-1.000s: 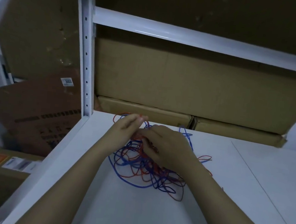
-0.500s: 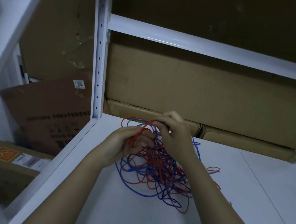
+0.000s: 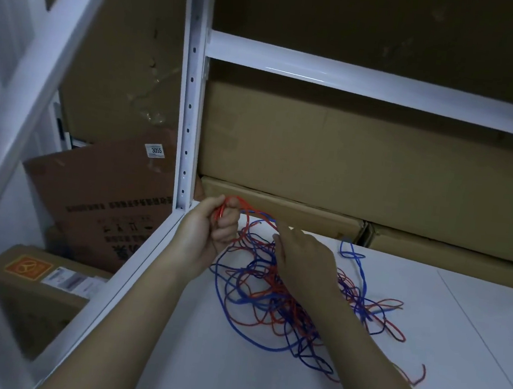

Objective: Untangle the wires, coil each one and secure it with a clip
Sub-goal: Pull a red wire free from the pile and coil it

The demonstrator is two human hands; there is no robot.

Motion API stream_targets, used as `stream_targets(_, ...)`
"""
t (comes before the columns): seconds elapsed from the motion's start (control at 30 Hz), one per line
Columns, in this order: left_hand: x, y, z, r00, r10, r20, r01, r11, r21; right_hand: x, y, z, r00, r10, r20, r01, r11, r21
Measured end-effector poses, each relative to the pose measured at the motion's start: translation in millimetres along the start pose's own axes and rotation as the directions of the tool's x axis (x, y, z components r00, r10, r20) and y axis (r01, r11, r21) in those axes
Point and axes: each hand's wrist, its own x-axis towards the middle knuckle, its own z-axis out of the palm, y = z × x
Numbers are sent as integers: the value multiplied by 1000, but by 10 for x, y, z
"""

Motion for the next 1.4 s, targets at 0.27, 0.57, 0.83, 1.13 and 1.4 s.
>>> stream_targets(0.27, 102, -94, 226, 984, 177, 2, -175, 968, 180, -147, -174, 15, 981, -181, 75, 162, 965, 208)
stream_targets(0.57, 272, -265, 50, 951, 207, 232, -267, 165, 949, -199, -56, -173, 977, 35, 213, -124, 899, 420)
stream_targets(0.83, 251, -328, -3, 935, -8, 355, -348, -217, 912, -196, 230, -473, 918, 200, 343, -390, 617, 684)
stream_targets(1.13, 314, -130, 246, 948, -65, 312, -316, -61, 947, -66, 575, -474, 904, 301, 304, -425, 551, 718)
stream_targets(1.4, 421, 144, 593, 907, -230, 352, -232, 426, 875, 234, 718, -699, 940, 340, 20, -321, 867, 380)
